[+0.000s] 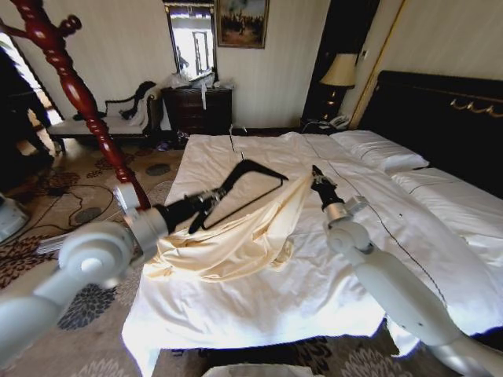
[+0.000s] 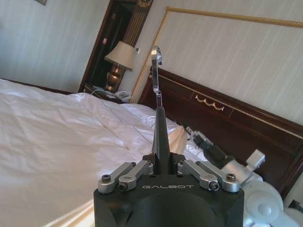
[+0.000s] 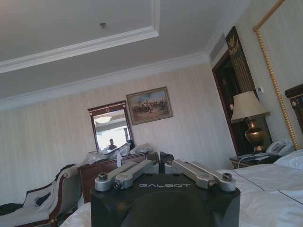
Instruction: Pick up the clothes from the bed and hang them on the clothes hanger.
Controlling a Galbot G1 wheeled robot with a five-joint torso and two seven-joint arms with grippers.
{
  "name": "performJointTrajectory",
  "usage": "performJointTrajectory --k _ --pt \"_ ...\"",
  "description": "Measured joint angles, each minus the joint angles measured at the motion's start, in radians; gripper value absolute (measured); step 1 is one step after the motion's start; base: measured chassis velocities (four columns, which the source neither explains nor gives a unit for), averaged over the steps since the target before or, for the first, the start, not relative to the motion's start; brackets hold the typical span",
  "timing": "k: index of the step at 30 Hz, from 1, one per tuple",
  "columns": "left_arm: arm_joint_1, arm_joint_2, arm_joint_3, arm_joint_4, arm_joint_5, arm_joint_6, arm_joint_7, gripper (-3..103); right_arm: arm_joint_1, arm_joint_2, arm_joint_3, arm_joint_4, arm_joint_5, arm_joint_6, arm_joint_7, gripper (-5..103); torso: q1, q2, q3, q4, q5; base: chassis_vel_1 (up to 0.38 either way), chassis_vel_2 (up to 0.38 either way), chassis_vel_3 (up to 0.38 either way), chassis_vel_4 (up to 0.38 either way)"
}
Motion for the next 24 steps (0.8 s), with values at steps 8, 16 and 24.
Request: performJointTrajectory --k 8,16,24 --pt "0.138 -0.023 -0.093 -0.067 0.046 0.02 -0.02 16 0.037 -0.083 -0.026 0.036 0.054 0.003 -0.005 0 0.0 0.0 0.0 0.0002 -0.0002 0.0 0.0 0.0 0.0" --pt "0.146 -0.071 -0.048 -0.037 0.097 0.029 -0.016 16 0.075 -0.141 -0.034 0.11 0.101 0.003 0.003 0 0.0 0.0 0.0 0.0 -0.0005 0.0 0.0 0.0 0.0" --pt "0.128 -0.133 0.004 0.026 0.101 0.041 0.007 16 0.103 -0.145 -0.053 0.172 0.142 0.021 -0.019 0 0.0 0.0 0.0 0.0 -0.0004 0.0 0.0 0.0 0.0"
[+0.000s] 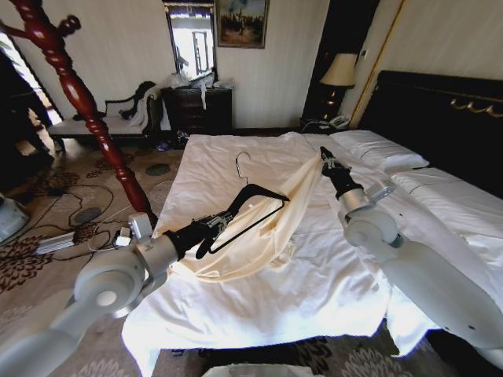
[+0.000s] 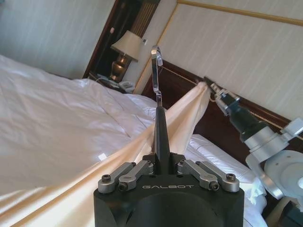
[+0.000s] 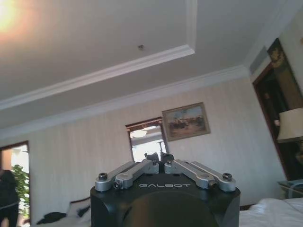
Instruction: Pick up the clothes from the bed and hang them on the clothes hanger.
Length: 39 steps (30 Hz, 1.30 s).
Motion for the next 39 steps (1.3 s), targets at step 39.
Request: performJointTrajectory --k 39 --pt "-0.234 -0.308 0.288 0.286 0.039 0.067 0.186 16 0.124 -0.025 -0.056 0.033 0.079 0.099 -0.209 0 0.0 0.0 0.0 0.0 -0.0001 0.0 0.0 0.0 0.0"
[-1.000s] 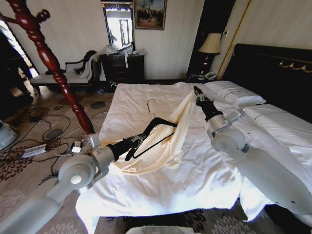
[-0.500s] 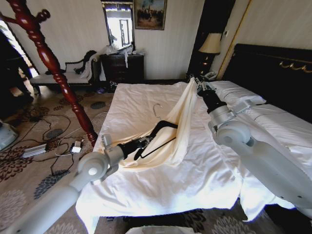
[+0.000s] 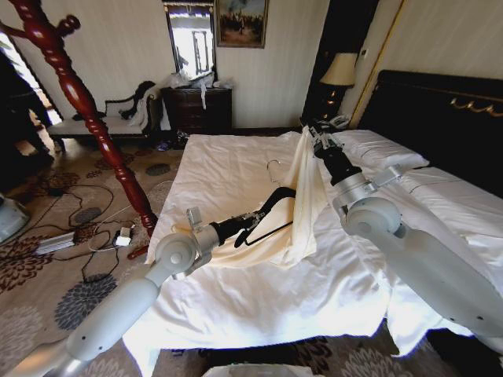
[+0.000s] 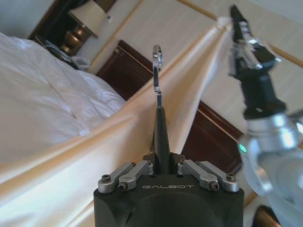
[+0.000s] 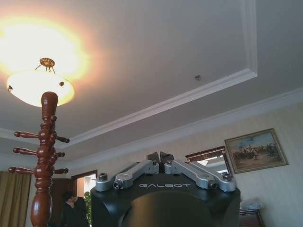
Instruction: Pick up the clothes from the bed and hang them on the clothes hanger.
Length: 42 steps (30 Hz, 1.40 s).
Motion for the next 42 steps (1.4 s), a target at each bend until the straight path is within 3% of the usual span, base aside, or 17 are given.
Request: performJointTrajectory --k 3,10,24,36,42 --pt "0.036 0.06 -0.007 -0.047 -0.002 0.008 0.013 16 0.0 -0.01 0.01 -0.036 -0.016 0.0 0.0 0 0.0 0.0 0.0 0.0 0.0001 0.0 0.0 0.0 0.0" --pt "0.083 0.103 -0.022 -0.084 0.006 0.008 0.024 16 0.014 0.013 0.016 -0.098 -0.037 0.005 0.002 0 0.0 0.0 0.0 0.0003 0.0002 0.0 0.0 0.0 0.0" --pt "0.027 -0.062 -0.047 0.051 0.075 -0.002 0.062 16 -0.012 -0.001 0.011 0.024 0.026 0.017 -0.004 0 0.0 0.0 0.0 0.0001 0.0001 0.0 0.0 0.0 0.0" --pt "-0.052 -0.116 -0.038 0.142 0.105 -0.016 0.086 16 -0.094 -0.036 0.016 0.132 0.038 0.033 -0.076 0 0.0 0.0 0.0 0.0 0.0002 0.0 0.0 0.0 0.0" --pt "-0.098 -0.128 -0.015 0.174 0.114 -0.021 0.094 16 -0.161 -0.038 0.016 0.162 -0.015 0.032 -0.116 0 0.0 0.0 0.0 0.0001 0.0002 0.0 0.0 0.0 0.0"
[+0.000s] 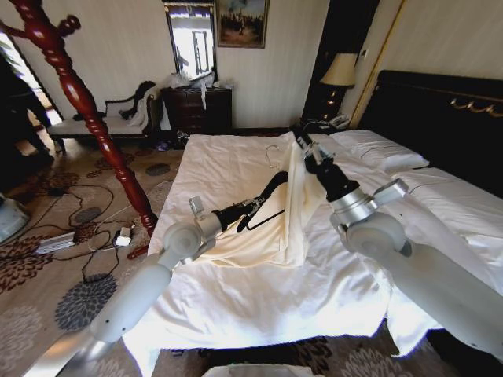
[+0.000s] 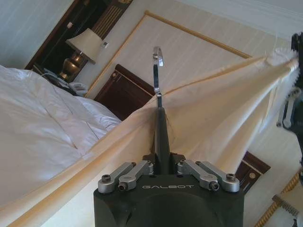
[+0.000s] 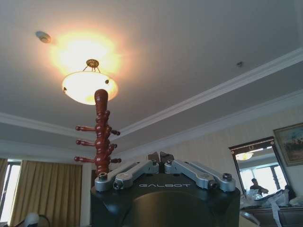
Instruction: Pick up the clothes from the bed and hang them on the clothes hanger.
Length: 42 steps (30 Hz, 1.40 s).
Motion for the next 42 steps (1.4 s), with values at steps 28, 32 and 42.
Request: performJointTrajectory --k 28,32,42 --pt "-0.062 -0.012 0.009 0.015 0.047 -0.012 0.031 15 -0.253 0.049 -0.004 0.062 -0.062 -0.057 0.002 50 0.0 0.0 0.0 -0.0001 0.0 0.0 0.0 0.0 0.0" --pt "-0.083 0.025 -0.001 0.023 0.051 -0.02 0.041 15 -0.179 0.051 0.067 0.098 0.122 -0.028 0.026 66 0.0 0.0 0.0 -0.0001 0.0 0.0 0.0 0.0 0.0" --pt "-0.084 0.117 -0.011 -0.031 0.013 -0.02 0.063 15 -0.119 -0.077 0.25 -0.033 0.256 -0.047 -0.156 99 0.0 0.0 0.0 -0.0007 0.0 0.0 0.0 0.0 0.0"
